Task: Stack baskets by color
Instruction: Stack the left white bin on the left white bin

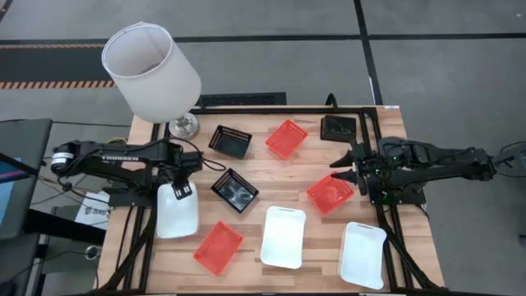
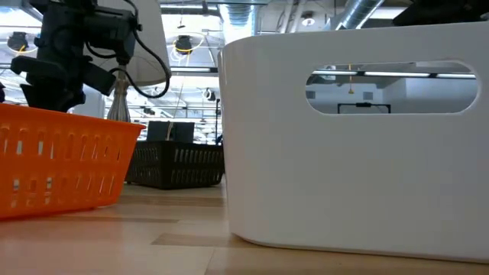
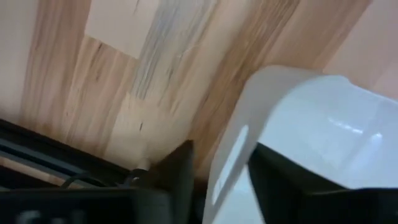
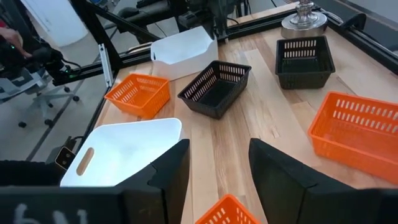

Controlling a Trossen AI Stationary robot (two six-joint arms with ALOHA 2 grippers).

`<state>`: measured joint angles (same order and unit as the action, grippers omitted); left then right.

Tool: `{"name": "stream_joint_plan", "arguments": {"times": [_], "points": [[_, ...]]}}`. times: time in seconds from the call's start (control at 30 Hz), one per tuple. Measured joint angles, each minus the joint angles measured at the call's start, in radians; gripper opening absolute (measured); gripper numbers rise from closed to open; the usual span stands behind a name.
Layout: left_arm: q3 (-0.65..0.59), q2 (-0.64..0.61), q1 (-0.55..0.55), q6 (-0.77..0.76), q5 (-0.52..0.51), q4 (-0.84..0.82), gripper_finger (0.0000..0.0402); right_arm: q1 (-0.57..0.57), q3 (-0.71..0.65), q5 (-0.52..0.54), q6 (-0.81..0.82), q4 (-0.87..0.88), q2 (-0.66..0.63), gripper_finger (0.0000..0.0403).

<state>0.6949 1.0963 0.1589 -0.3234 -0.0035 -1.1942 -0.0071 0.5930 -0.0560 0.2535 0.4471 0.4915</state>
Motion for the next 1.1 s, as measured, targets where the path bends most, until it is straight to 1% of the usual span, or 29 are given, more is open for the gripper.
{"name": "stream_joint_plan", "arguments": {"times": [0.13,0.2,0.3,0.43,0.57,0.67,0.83,1.1], "points": [[0.000,0.040,0.000,0.005,-0.001,0.001,0.0030,0.000,0.000,0.000,0.000,0.021,0.000,0.0188],[0.002,0.066,0.000,0.009,0.006,0.004,0.0008,0.000,0.000,0.000,0.000,0.029,0.000,0.0189],[0.001,0.110,-0.001,0.028,0.035,0.014,0.0003,0.000,0.000,0.000,0.001,0.039,0.000,0.0189],[0.006,0.149,-0.008,0.028,0.032,0.012,0.0000,0.000,0.000,0.000,0.008,0.042,0.000,0.0184],[0.032,0.154,-0.012,0.031,0.025,-0.020,0.0000,0.000,0.000,0.000,0.008,0.043,0.000,0.0180],[0.084,0.145,-0.020,0.025,0.017,-0.084,0.0000,0.000,0.000,0.000,0.008,0.044,0.000,0.0180],[0.189,0.145,-0.042,0.014,-0.031,-0.168,0.0000,0.000,0.000,0.000,0.010,0.049,0.000,0.0181],[0.400,0.145,-0.052,-0.004,-0.104,-0.295,0.0000,0.000,0.000,0.000,0.010,0.048,0.000,0.0178]]}}
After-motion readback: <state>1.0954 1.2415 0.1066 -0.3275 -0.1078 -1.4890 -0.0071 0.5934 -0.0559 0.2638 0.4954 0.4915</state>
